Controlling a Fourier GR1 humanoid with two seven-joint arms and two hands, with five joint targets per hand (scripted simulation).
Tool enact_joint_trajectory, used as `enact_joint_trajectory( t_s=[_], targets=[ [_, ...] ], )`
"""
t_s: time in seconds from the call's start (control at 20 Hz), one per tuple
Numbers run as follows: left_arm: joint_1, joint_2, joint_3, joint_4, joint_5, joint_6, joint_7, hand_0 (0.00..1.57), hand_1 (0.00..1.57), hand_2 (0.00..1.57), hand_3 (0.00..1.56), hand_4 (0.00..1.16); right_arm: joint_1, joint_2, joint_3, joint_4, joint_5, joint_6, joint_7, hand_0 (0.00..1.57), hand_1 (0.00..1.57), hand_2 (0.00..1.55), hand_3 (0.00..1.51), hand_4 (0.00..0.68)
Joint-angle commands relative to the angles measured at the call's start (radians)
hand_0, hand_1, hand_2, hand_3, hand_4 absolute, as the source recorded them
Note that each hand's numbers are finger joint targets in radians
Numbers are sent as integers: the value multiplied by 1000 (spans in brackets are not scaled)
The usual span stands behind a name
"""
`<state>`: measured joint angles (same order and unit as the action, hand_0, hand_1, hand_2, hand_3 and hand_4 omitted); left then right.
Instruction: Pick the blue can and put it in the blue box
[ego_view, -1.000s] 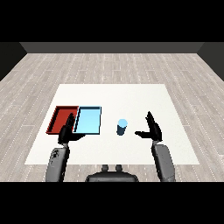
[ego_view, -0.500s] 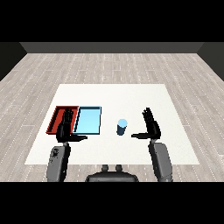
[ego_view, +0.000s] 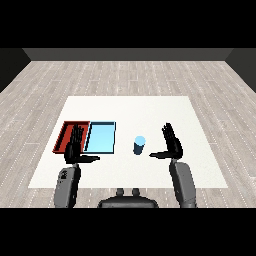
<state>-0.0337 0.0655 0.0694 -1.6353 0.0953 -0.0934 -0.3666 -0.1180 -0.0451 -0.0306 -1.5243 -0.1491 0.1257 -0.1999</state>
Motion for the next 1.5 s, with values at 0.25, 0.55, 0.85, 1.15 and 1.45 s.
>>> enact_joint_trajectory(
  t_s=[0.25, 0.55, 0.85, 1.15, 1.45],
  targets=[
    [-25, -22, -7, 57, -1, -1, -37, 0, 0, 0, 0, 0, 10, 44, 47, -39, -12, -41, 49, 0, 0, 0, 0, 0],
    [-20, 4, 36, 65, 28, -23, -46, 0, 0, 0, 0, 0, -2, 45, 163, 76, -91, -144, -54, 0, 0, 0, 0, 0],
    [-8, -2, 26, -6, 9, 11, 13, 0, 0, 0, 0, 0, -62, 45, 132, 253, -135, -128, -163, 0, 0, 0, 0, 0],
    [-47, 42, 68, 23, 77, -58, 20, 0, 0, 0, 0, 0, -81, 45, 253, 305, -222, -222, -186, 0, 0, 0, 0, 0],
    [-16, 22, 53, -7, 49, -35, 7, 0, 0, 0, 0, 0, -152, 45, 232, 395, -215, -206, -185, 0, 0, 0, 0, 0]
  ],
)
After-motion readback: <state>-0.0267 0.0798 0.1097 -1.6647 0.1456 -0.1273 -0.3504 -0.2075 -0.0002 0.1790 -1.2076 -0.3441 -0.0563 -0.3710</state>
